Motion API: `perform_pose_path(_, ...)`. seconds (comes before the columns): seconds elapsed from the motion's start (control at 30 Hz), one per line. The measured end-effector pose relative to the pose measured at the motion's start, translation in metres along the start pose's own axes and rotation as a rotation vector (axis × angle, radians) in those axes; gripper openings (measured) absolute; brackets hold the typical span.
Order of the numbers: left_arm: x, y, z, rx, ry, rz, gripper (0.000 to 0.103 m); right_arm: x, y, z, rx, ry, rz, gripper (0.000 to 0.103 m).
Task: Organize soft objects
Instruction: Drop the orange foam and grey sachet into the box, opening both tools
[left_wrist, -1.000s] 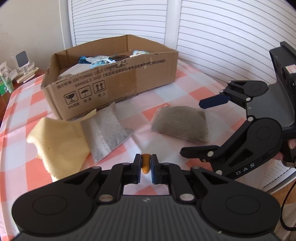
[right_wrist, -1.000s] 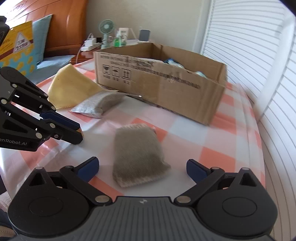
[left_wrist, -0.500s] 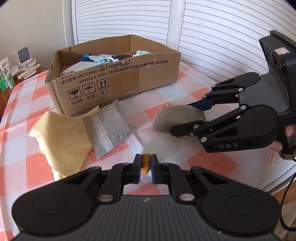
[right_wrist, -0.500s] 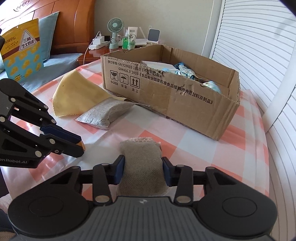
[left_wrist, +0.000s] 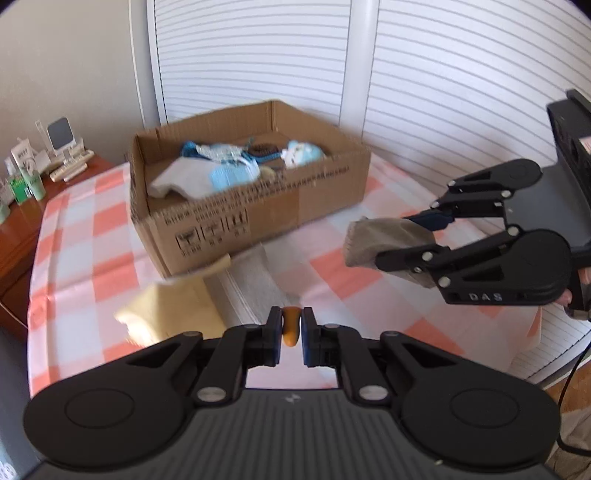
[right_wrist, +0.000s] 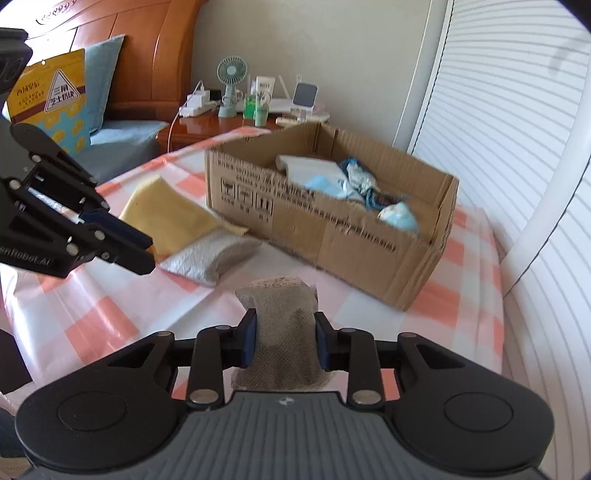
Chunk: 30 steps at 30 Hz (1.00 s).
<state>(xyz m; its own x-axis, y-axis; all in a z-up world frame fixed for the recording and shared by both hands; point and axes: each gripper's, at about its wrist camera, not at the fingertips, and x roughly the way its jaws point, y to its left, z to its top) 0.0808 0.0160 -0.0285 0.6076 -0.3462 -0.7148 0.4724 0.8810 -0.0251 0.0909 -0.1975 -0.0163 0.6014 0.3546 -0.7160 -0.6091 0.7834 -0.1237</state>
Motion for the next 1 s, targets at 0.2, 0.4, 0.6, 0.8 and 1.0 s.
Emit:
perform_pose_path(0.2, 0.001, 0.019, 0.047, 0.026, -0.066, 0.055, 0.009, -0.019, -0.006, 0.022, -0.028, -0.068, -0.022, 0.035)
perform_pose_path(0.4, 0.035, 0.052, 0.106, 0.006, -0.085, 0.095, 0.009, -0.027, -0.020, 0.053, -0.043, -0.128, -0.048, 0.035)
perform_pose_path(0.6, 0.077, 0.080, 0.138, -0.040, -0.109, 0.162, 0.025, -0.018, -0.041, 0.080, -0.032, -0.149, -0.075, 0.035)
perform_pose_path(0.8, 0.089, 0.094, 0.139, -0.070, -0.121, 0.246, 0.081, -0.001, -0.056, 0.096, -0.011, -0.133, -0.097, 0.035)
perform_pose_path(1.0, 0.045, 0.083, 0.109, -0.114, -0.147, 0.240, 0.102, 0.025, -0.074, 0.112, 0.031, -0.101, -0.103, 0.035)
